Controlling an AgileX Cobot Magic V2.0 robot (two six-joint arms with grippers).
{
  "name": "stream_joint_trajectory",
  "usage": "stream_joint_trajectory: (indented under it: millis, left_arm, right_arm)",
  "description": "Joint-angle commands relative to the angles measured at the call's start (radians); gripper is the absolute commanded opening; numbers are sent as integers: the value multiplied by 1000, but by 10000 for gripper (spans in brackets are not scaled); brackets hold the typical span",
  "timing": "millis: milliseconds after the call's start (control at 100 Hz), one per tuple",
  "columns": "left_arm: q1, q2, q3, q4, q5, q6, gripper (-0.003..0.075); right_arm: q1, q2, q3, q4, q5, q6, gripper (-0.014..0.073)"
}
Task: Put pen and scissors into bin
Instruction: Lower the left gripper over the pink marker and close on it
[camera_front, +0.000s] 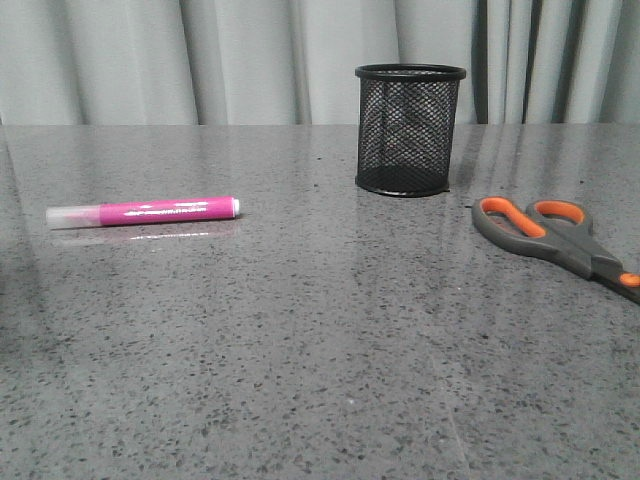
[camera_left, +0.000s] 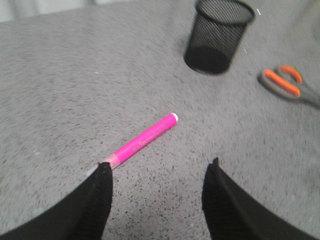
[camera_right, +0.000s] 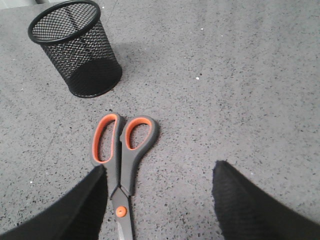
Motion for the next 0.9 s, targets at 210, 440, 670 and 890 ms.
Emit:
stream_joint_trajectory:
  millis: [210,440,670,890]
  left_arm:
    - [-57,362,-234,-57,144,458,375]
    - [-153,601,-407,1,151,532,375]
    - [-191,749,-518,51,174,557,375]
    - [-191,813,-546,65,185,558,375]
  right_arm:
    - [14,9,-37,5,-80,-18,412]
    - [14,9,-37,5,-80,-18,412]
    - [14,9,-37,5,-80,-18,412]
    - [14,9,-37,5,-80,-30,412]
